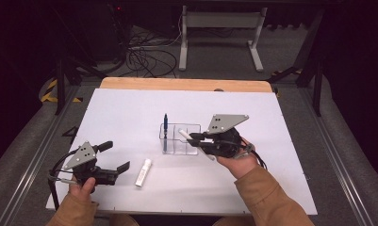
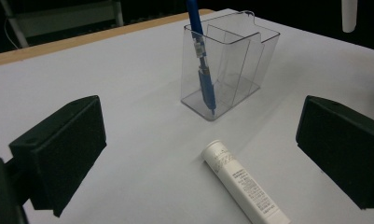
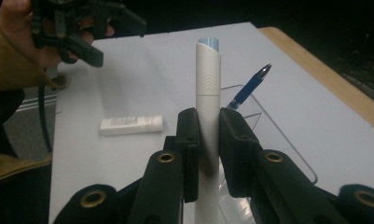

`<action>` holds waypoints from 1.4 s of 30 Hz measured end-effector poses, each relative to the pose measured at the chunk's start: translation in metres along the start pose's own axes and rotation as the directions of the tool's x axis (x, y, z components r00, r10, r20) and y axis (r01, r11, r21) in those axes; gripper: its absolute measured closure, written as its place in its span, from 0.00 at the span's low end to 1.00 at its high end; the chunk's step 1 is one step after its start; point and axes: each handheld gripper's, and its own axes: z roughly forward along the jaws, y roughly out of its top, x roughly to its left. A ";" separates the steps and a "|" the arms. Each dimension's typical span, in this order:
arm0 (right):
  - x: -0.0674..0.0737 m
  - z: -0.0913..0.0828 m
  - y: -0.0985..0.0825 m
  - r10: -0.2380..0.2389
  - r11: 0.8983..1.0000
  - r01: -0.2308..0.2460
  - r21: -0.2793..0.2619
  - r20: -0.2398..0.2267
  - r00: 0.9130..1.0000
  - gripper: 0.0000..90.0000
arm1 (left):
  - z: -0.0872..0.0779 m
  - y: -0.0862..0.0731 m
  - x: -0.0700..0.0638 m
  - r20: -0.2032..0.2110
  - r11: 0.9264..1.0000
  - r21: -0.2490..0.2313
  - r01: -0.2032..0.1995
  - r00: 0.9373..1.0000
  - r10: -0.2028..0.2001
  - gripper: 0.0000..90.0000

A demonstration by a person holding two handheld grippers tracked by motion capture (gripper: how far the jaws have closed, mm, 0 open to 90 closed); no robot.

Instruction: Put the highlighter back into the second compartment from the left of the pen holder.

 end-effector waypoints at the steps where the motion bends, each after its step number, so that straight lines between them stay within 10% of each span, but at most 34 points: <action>1: 0.000 0.000 0.000 0.001 1.000 -0.001 -0.013 0.013 1.000 0.88 | 0.000 0.000 0.000 -0.001 1.000 0.000 -0.001 1.000 0.001 0.02; 16: -0.002 -0.002 0.004 0.087 0.983 -0.065 -0.171 0.122 0.989 0.87 | 0.000 -0.001 -0.001 -0.005 1.000 -0.002 0.004 1.000 -0.004 0.02; 42: -0.012 0.014 0.008 0.141 0.946 -0.087 -0.313 0.156 0.978 0.87 | 0.001 -0.001 0.000 -0.005 1.000 0.003 0.007 1.000 -0.007 0.02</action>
